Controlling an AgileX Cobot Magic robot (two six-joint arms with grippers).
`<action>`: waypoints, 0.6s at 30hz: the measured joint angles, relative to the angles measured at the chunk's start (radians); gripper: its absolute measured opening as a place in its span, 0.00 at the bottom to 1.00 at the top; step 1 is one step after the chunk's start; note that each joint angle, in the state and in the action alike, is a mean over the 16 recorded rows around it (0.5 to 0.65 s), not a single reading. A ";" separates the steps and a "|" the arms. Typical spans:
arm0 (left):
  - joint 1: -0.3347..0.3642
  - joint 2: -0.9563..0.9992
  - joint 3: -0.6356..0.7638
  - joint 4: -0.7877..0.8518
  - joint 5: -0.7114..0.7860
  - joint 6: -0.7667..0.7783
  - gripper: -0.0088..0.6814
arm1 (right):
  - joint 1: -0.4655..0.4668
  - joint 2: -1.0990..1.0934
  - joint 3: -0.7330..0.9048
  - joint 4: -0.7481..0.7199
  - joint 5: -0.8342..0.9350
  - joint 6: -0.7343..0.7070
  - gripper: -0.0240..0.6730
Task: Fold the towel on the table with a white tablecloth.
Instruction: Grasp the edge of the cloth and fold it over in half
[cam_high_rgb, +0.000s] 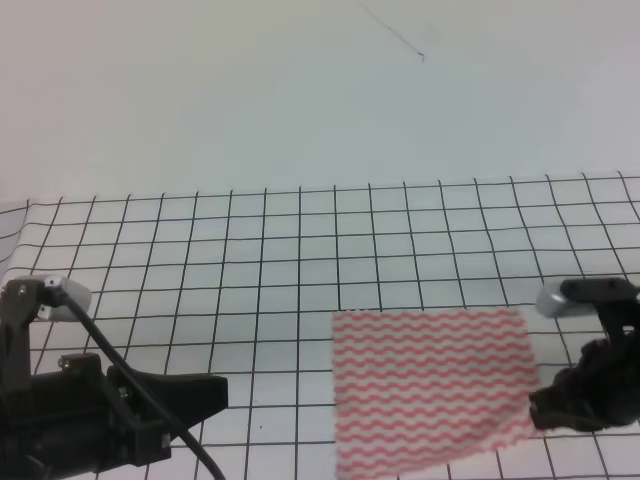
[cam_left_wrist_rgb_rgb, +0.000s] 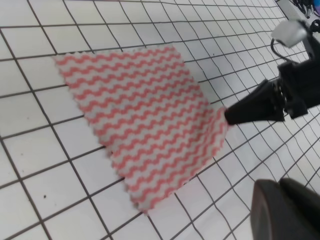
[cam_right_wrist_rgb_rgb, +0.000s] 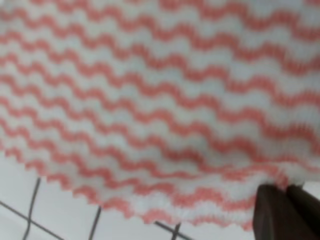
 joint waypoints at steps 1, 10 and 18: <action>0.000 0.000 0.000 0.000 0.000 0.000 0.01 | 0.000 0.005 -0.012 0.000 -0.002 0.000 0.03; 0.000 0.000 0.000 0.000 0.000 0.001 0.01 | 0.000 0.096 -0.138 0.001 -0.020 -0.003 0.03; 0.000 0.000 0.000 0.007 0.000 -0.002 0.01 | 0.000 0.187 -0.229 0.001 -0.037 -0.001 0.03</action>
